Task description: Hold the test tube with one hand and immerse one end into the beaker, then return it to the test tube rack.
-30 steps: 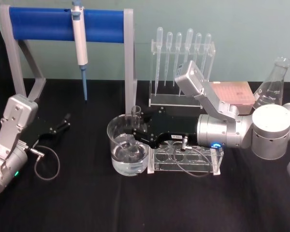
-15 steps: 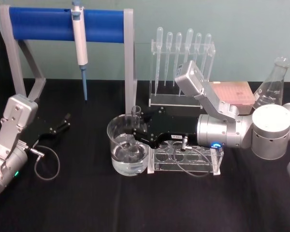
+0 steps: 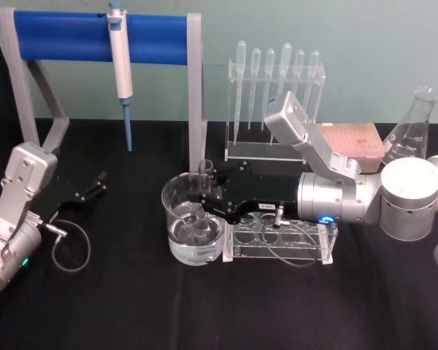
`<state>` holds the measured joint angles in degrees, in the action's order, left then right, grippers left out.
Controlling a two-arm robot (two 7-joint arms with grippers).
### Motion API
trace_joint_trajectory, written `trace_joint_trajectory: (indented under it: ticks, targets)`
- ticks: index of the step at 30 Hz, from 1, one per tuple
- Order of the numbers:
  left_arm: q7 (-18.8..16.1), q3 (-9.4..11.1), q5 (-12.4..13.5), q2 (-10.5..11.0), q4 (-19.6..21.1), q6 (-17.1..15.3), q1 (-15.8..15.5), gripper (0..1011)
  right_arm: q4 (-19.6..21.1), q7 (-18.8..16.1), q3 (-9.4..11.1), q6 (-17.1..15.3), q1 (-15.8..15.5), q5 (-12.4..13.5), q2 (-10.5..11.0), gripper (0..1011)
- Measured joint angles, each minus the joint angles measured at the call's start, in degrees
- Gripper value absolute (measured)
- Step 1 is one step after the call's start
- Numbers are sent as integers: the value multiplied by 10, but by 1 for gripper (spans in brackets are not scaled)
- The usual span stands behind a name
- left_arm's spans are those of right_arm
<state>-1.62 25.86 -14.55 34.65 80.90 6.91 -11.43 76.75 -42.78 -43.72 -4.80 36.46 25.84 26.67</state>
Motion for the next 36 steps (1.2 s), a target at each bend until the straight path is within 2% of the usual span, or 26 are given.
trace_joint_trajectory:
  ticks: [36]
  targets:
    - [0,0,0,0,0,0,0,1000,0,0,0,0,0,0,0,241]
